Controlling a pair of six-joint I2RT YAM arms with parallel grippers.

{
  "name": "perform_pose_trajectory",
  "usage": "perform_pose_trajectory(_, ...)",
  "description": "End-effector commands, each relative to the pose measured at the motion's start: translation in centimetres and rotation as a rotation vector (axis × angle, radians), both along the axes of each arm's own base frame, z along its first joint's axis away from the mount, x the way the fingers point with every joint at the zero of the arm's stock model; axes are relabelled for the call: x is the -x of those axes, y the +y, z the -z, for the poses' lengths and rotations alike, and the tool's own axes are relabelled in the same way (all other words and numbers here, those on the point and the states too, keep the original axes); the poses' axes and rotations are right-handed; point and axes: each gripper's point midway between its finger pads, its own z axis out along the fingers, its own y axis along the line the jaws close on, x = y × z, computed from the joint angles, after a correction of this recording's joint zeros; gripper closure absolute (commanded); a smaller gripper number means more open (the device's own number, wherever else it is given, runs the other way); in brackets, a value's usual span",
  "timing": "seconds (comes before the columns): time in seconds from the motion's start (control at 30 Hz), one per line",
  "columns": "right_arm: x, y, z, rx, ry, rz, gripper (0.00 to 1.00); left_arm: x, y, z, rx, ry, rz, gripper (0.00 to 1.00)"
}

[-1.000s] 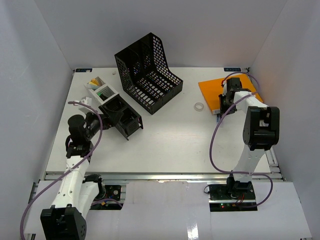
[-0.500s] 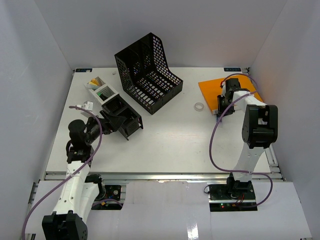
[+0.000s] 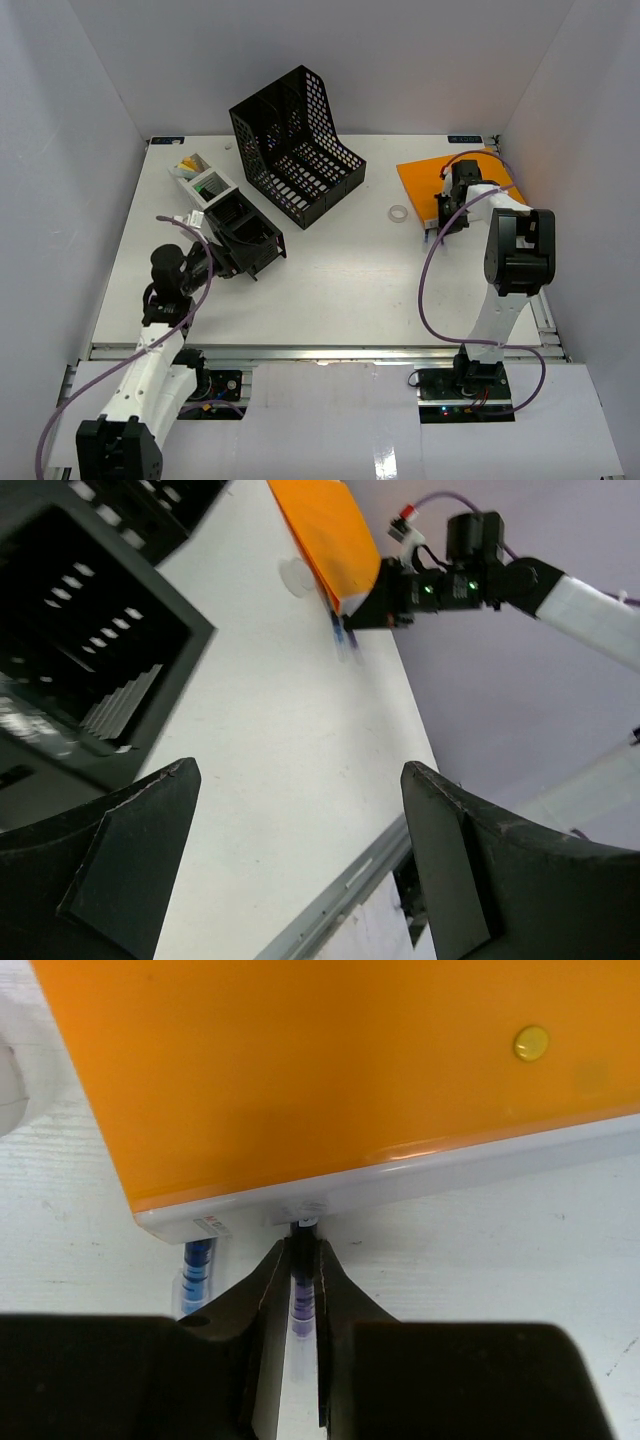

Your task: Organize the desk

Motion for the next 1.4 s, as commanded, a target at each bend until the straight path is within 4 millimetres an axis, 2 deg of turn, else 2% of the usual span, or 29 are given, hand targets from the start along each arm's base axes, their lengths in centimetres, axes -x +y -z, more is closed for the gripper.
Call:
perform_pose_trajectory(0.0,4.6,5.1,2.1,-0.126,0.134,-0.148,0.89,0.6,-3.5,0.2,0.003,0.008,0.104,0.07)
perform_pose_trajectory(0.13,7.2,8.5,1.5,-0.191,0.179,-0.283,0.91,0.5,-5.8,0.8,0.001,0.025,0.149,0.07)
perform_pose_trajectory(0.33,9.9,12.5,1.1,-0.252,0.22,-0.422,0.92,-0.5,-7.2,0.3,0.012,0.034,0.16,0.07)
perform_pose_trajectory(0.5,11.0,14.4,0.8,-0.268,0.233,-0.505,0.92,-1.1,-8.1,0.1,0.003,0.037,0.171,0.07)
perform_pose_trajectory(0.6,10.8,15.2,-0.2,-0.267,0.196,-0.556,0.92,-1.3,-8.7,0.6,-0.005,0.053,0.174,0.07)
perform_pose_trajectory(0.7,10.2,16.1,-2.5,-0.278,0.108,-0.64,0.92,-1.5,-9.5,1.2,0.002,0.076,0.18,0.07)
perform_pose_trajectory(0.77,10.2,17.4,-4.8,-0.324,0.041,-0.726,0.92,-1.7,-10.5,1.3,0.009,0.078,0.192,0.07)
perform_pose_trajectory(0.87,11.7,20.3,-8.8,-0.476,-0.026,-0.877,0.92,-2.1,-12.2,1.6,0.028,0.098,0.203,0.08)
perform_pose_trajectory(0.97,13.5,22.8,-11.1,-0.605,-0.054,-1.014,0.92,-2.8,-14.3,0.5,0.054,0.07,0.2,0.09)
perform_pose_trajectory(1.0,14.3,23.8,-12.4,-0.676,-0.053,-1.054,0.92,-3.0,-14.8,1.0,0.051,0.086,0.2,0.09)
perform_pose_trajectory(1.1,15.2,25.8,-14.5,-0.784,-0.067,-1.145,0.92,-3.9,-16.5,0.1,0.076,0.076,0.186,0.11)
perform_pose_trajectory(1.3,15.3,27.9,-16.5,-0.818,-0.092,-1.193,0.92,-5.8,-18.0,-0.8,0.093,0.072,0.122,0.2)
perform_pose_trajectory(1.37,15.1,28.2,-17.4,-0.824,-0.118,-1.205,0.92,-6.0,-18.0,-1.0,0.099,0.075,0.106,0.29)
